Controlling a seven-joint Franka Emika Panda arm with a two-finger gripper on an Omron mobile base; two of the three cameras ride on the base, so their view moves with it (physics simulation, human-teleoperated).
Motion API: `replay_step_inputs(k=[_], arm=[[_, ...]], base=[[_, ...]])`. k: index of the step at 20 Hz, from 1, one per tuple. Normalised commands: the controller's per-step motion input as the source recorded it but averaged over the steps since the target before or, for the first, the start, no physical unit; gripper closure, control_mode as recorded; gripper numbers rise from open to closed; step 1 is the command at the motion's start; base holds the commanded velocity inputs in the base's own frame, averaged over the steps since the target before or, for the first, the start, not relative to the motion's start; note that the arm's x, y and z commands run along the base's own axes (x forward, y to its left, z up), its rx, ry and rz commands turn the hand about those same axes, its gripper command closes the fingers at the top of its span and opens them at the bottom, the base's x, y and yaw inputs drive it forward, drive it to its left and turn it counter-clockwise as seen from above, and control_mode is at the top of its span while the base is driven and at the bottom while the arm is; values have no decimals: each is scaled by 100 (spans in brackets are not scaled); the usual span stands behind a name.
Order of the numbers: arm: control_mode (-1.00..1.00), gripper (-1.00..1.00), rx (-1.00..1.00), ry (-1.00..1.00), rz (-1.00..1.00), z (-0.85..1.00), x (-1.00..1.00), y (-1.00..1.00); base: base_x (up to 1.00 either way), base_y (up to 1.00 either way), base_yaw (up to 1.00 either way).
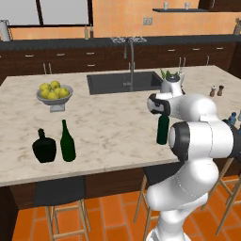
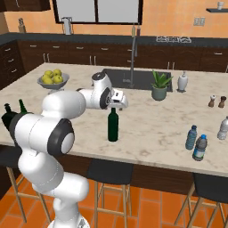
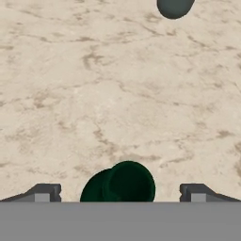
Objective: Move the plastic bottles in the middle to the plastics group, and the glass bottles in the middle to the glass group.
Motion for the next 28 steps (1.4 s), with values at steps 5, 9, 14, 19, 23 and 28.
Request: replay_step_inputs(k=[5, 9, 14, 19, 23, 28], arm=[[-100, -100, 6, 0, -4, 13, 0, 0], [-100, -100, 3, 0, -6, 4, 0, 0], [-100, -100, 0, 7, -8, -33, -19, 0], [-100, 100, 0, 4, -10, -29, -19, 1], [-100, 100, 0, 6, -9, -33, -21, 9], [-100, 100, 4, 3, -8, -27, -19, 19]], base=[[0, 0, 0], [0, 0, 0], [0, 0, 0], [0, 0, 0], [0, 0, 0], [0, 0, 0]])
